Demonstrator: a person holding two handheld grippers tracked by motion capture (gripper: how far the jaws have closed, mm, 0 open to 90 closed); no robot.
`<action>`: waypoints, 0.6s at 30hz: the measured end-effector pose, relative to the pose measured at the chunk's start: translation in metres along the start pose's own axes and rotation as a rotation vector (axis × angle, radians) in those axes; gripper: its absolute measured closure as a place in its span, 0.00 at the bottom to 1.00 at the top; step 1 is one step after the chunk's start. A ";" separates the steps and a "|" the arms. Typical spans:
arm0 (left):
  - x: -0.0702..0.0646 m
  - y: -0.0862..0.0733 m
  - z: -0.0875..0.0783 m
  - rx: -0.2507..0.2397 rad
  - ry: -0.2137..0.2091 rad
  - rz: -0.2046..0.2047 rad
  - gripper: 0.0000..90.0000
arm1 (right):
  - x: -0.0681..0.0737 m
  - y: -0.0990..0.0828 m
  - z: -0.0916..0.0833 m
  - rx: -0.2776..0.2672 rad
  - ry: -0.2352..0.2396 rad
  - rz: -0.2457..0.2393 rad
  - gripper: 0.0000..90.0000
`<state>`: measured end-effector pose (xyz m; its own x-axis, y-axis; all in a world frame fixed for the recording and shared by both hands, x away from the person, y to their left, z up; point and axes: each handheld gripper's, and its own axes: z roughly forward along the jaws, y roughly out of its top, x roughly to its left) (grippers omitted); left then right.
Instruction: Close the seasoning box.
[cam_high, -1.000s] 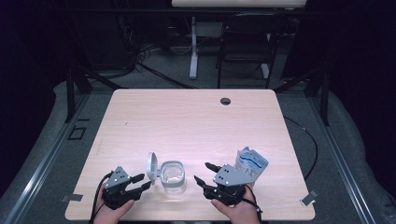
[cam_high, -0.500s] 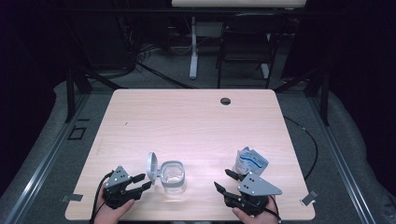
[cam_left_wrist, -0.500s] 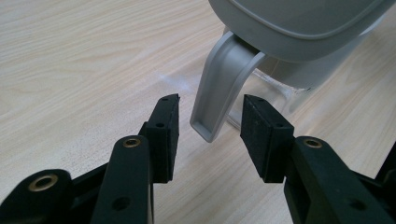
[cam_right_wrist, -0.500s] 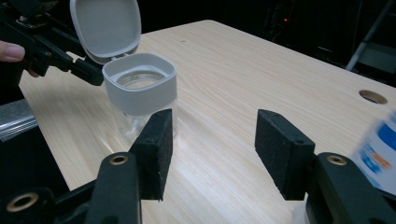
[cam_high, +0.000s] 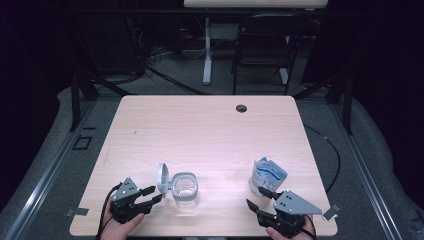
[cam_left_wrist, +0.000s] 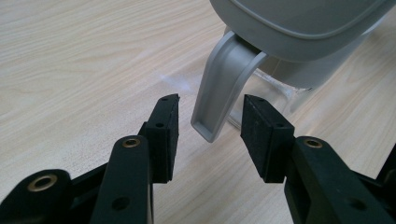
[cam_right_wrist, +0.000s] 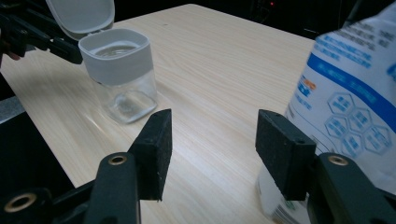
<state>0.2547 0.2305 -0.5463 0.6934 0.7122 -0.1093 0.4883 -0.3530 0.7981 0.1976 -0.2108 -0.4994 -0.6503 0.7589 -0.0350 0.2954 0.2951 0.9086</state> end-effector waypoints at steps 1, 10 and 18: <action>0.000 0.000 0.000 0.001 0.002 0.001 0.64 | -0.001 -0.002 -0.001 0.001 0.000 0.006 0.51; 0.003 0.000 -0.002 -0.002 0.001 -0.001 0.63 | -0.011 -0.016 -0.013 0.009 -0.048 0.042 0.51; 0.006 -0.002 -0.004 0.000 0.009 0.000 0.63 | -0.024 -0.027 -0.020 0.020 -0.087 0.078 0.51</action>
<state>0.2560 0.2381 -0.5465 0.6885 0.7177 -0.1040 0.4882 -0.3527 0.7983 0.1908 -0.2484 -0.5152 -0.5620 0.8271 -0.0012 0.3570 0.2440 0.9017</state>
